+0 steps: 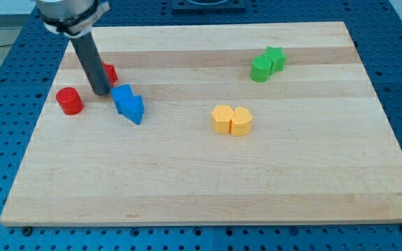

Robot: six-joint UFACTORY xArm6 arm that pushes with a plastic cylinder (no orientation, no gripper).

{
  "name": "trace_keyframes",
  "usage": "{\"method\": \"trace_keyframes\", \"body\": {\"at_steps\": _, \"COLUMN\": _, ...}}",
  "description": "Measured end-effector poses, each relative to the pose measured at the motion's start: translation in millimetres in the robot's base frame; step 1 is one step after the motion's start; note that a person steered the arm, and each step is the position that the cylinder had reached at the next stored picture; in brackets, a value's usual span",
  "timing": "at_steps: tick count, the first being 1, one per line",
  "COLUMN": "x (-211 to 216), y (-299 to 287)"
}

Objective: Slightly push the red star towards upside

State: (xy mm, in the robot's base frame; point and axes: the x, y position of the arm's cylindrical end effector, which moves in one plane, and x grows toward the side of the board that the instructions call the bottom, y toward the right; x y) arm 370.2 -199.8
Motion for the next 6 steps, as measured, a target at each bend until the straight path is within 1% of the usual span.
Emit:
{"method": "trace_keyframes", "body": {"at_steps": 1, "x": -21.8, "y": 0.0}}
{"method": "trace_keyframes", "body": {"at_steps": 3, "x": -23.2, "y": -51.6}}
{"method": "trace_keyframes", "body": {"at_steps": 4, "x": -37.5, "y": -55.4}}
{"method": "trace_keyframes", "body": {"at_steps": 5, "x": -66.9, "y": -27.9}}
{"method": "trace_keyframes", "body": {"at_steps": 6, "x": -82.6, "y": -22.4}}
